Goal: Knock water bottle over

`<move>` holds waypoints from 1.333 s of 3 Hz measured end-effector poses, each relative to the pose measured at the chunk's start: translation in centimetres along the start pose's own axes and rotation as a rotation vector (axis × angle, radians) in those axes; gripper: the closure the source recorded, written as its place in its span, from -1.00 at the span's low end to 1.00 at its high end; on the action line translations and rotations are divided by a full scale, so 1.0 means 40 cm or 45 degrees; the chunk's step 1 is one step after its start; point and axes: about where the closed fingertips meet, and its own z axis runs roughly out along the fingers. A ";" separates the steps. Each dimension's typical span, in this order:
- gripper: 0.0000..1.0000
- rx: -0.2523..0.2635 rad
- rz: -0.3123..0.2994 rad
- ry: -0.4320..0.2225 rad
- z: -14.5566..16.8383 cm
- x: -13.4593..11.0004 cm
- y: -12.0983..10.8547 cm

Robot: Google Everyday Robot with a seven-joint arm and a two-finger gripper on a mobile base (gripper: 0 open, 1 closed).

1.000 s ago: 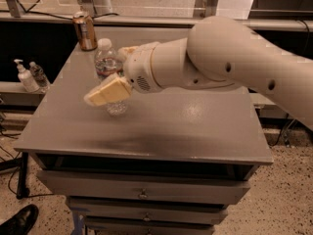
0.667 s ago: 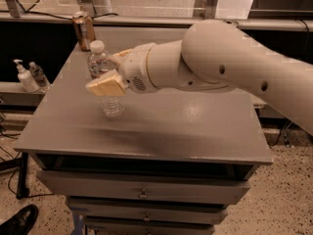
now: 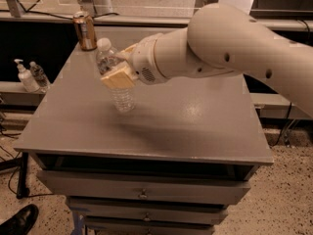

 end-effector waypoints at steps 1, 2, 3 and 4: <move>1.00 0.018 -0.068 0.168 -0.038 0.022 -0.071; 1.00 0.026 -0.147 0.379 -0.079 0.030 -0.139; 1.00 0.005 -0.285 0.615 -0.103 0.058 -0.167; 1.00 -0.051 -0.465 0.864 -0.100 0.104 -0.148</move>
Offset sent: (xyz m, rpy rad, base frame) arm 0.0619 -0.1061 0.0079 -0.6847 0.0114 -0.0113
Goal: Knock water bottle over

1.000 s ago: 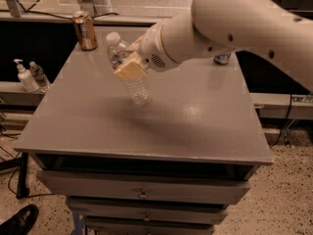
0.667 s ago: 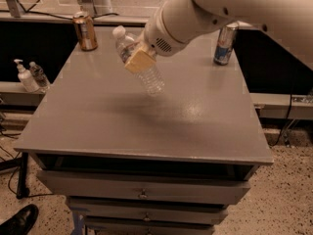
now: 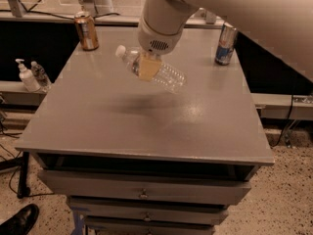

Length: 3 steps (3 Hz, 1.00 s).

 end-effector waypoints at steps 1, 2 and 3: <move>1.00 -0.033 -0.196 0.246 0.042 0.034 0.045; 1.00 -0.093 -0.321 0.399 0.081 0.069 0.079; 0.65 -0.155 -0.359 0.439 0.103 0.087 0.101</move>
Offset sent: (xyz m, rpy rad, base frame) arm -0.0219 -0.0234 -0.0710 -0.5622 0.0499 0.1812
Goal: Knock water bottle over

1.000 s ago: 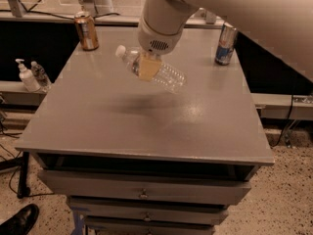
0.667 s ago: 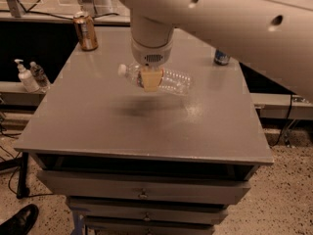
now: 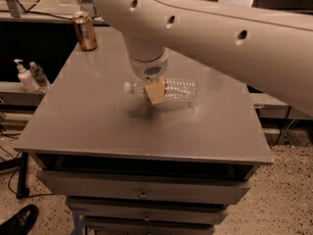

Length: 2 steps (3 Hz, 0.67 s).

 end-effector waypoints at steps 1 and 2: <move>0.19 -0.039 -0.013 -0.002 0.016 -0.006 0.018; -0.27 -0.062 -0.008 -0.014 0.023 -0.007 0.028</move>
Offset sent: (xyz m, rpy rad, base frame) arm -0.0116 -0.0014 -0.0162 0.0079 0.0757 -0.0025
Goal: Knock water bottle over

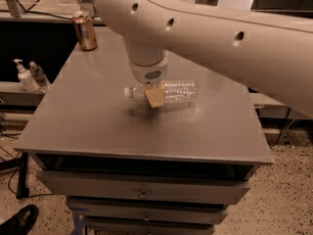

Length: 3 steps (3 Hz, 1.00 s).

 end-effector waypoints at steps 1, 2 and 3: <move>-0.74 -0.017 0.007 -0.010 0.007 -0.001 0.009; -1.00 -0.030 0.008 -0.014 0.011 -0.002 0.019; -1.00 -0.033 0.011 -0.015 0.012 0.000 0.021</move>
Offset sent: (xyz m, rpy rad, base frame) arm -0.0082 -0.0012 -0.0072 0.0071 0.0353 -0.0067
